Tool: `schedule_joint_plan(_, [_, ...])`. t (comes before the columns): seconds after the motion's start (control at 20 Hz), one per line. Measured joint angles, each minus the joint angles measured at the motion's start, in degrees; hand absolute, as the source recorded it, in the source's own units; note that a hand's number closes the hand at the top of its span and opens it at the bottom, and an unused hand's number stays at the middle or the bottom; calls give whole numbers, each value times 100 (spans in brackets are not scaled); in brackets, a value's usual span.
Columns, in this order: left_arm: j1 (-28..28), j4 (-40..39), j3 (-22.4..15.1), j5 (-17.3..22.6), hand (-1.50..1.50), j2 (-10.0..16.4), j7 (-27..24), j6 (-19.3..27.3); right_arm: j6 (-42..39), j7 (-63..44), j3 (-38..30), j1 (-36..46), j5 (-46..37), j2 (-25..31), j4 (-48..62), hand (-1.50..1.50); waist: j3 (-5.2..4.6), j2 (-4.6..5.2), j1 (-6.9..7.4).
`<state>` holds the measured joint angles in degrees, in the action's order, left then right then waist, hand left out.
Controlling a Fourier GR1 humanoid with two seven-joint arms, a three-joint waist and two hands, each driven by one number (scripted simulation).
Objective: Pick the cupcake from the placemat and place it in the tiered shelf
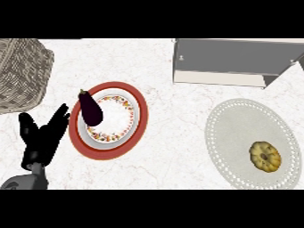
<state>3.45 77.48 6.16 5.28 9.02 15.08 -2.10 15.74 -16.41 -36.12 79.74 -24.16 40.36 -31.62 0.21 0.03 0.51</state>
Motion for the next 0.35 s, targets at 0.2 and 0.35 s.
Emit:
schedule_joint_plan(0.2, [13, 31, 0, -28, 0, -3, 110, 52, -405, 13, -220, -294, 316, 461, -16, -150, 1, -10, -20])
schedule_joint_plan(0.35, [-11, 94, 16, -14, 0, 6, 184, 59, -895, 134, -379, -564, 587, 837, 5, -150, -2, -7, -22])
